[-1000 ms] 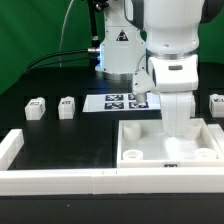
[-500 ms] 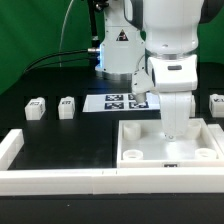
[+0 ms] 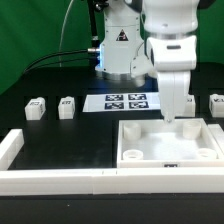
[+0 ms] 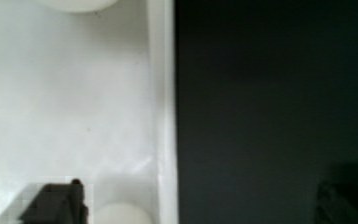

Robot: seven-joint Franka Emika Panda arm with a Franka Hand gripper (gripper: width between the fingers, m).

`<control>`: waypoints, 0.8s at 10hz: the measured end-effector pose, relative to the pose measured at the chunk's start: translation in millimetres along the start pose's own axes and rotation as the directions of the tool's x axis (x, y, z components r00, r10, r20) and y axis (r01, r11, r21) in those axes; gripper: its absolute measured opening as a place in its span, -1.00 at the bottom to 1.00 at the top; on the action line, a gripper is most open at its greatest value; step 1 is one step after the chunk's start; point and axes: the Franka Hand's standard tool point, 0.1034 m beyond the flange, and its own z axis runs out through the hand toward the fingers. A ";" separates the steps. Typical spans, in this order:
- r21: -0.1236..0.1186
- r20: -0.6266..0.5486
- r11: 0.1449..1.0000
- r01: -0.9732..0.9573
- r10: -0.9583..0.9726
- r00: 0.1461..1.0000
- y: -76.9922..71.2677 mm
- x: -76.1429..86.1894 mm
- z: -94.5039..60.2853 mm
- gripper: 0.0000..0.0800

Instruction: Assemble one leg

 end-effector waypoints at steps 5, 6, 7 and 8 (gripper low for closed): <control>-0.037 0.002 0.992 -0.121 0.121 0.993 -5.3 -4.6 -23.9 0.62; -0.037 -0.002 0.972 -0.232 0.232 0.973 -5.4 -4.5 -23.9 0.62; -0.036 -0.006 0.936 -0.349 0.349 0.937 -5.5 -4.5 -23.7 0.62; -0.028 -0.021 0.888 -0.458 0.458 0.889 -6.2 -5.8 -22.9 0.62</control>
Offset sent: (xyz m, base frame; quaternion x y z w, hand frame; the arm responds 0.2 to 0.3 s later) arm 0.0000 0.0000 0.0000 0.0000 0.0000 0.0899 0.9960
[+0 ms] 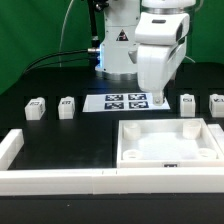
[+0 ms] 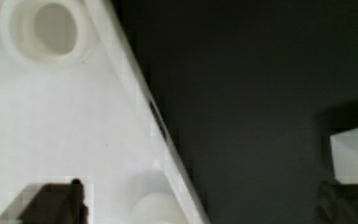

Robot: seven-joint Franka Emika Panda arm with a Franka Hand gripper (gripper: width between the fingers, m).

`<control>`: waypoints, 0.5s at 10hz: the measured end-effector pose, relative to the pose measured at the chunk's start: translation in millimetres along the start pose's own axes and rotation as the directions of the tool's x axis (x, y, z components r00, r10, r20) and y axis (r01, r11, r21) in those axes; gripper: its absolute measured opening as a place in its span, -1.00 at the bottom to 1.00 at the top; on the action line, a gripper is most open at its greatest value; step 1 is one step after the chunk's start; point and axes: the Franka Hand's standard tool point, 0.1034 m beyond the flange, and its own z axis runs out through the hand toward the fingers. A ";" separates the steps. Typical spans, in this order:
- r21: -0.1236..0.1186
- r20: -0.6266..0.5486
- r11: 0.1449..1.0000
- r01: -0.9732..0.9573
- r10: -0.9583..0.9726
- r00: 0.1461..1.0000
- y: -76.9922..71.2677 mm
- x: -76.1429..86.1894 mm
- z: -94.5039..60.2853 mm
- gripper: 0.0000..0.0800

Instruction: Assemble one leg

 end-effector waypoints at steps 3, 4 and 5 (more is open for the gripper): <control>0.046 -0.023 0.885 -0.464 0.466 0.885 -8.9 -4.0 5.8 0.62; 0.049 -0.018 0.833 -0.551 0.552 0.833 -15.0 -3.2 8.2 0.62; 0.065 -0.003 0.713 -0.699 0.700 0.714 -23.6 1.0 10.6 0.62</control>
Offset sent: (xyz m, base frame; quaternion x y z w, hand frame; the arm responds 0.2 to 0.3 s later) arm -0.0199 0.0139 -0.0020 0.0038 0.0205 0.2669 0.9635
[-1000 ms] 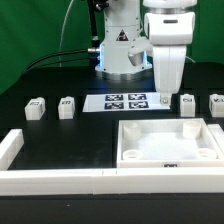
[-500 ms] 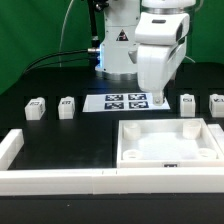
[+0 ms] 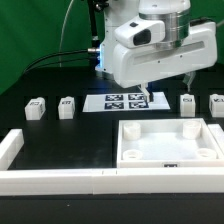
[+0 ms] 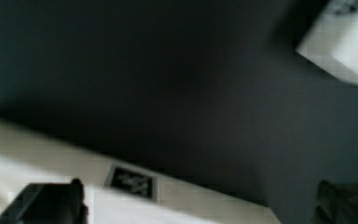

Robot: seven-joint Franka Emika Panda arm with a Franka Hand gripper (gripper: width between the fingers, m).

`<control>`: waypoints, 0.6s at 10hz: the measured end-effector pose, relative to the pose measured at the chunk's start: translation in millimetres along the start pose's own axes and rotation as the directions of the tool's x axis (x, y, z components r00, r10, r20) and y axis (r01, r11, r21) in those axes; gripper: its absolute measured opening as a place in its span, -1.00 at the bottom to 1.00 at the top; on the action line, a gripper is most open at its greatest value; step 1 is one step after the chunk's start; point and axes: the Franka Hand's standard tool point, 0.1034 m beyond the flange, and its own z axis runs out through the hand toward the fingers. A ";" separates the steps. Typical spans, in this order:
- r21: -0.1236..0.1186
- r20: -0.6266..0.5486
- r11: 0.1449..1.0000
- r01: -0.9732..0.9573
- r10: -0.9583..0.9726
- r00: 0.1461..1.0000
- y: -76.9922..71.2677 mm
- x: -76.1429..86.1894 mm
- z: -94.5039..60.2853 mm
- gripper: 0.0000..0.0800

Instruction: Assemble one leg

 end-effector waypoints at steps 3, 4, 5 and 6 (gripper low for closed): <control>0.011 -0.001 0.974 -0.228 0.228 0.974 -35.6 -3.9 7.5 0.62; 0.011 0.002 0.971 -0.239 0.239 0.971 -49.6 -4.2 9.2 0.62; 0.015 0.006 0.970 -0.241 0.241 0.970 -62.8 -4.6 10.4 0.62; 0.017 0.008 0.963 -0.268 0.268 0.963 -77.3 -4.1 11.1 0.62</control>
Offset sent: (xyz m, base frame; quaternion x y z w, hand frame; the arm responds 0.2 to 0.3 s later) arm -0.0189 0.0517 -0.0031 0.0033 0.0045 0.0835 0.9965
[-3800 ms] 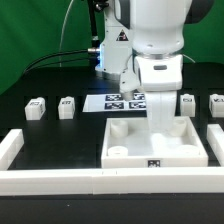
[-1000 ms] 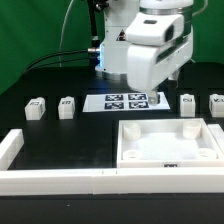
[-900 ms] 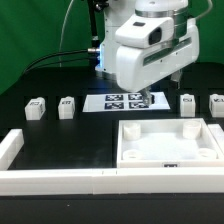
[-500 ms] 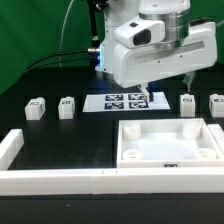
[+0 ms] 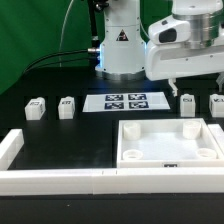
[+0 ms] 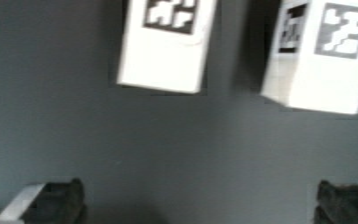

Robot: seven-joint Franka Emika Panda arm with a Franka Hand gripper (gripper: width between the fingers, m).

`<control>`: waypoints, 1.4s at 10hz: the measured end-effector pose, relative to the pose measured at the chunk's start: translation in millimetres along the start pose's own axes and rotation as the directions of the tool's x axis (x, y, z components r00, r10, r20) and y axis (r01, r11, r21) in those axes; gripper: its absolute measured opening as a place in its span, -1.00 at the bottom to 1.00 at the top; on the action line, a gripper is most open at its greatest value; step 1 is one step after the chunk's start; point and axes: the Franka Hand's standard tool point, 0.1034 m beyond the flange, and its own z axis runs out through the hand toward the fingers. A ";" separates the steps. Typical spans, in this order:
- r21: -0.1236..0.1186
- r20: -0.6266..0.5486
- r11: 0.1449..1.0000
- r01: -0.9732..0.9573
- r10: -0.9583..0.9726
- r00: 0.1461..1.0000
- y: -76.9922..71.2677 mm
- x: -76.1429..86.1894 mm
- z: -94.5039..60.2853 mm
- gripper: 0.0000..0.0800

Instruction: Assemble one leg

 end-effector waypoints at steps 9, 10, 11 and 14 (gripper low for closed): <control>-0.035 0.264 0.999 0.030 -0.020 0.964 -20.8 -12.3 1.6 0.62; -0.039 0.352 0.999 0.031 -0.015 0.936 -20.4 -11.1 0.9 0.62; -0.043 0.419 0.999 0.032 -0.011 0.908 -22.4 -10.0 2.1 0.62; -0.060 0.630 0.998 0.032 0.013 0.777 -28.5 -10.0 8.4 0.62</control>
Offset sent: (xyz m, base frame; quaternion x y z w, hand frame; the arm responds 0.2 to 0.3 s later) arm 0.0000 0.0000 0.0000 0.0000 0.0000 0.0000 1.0000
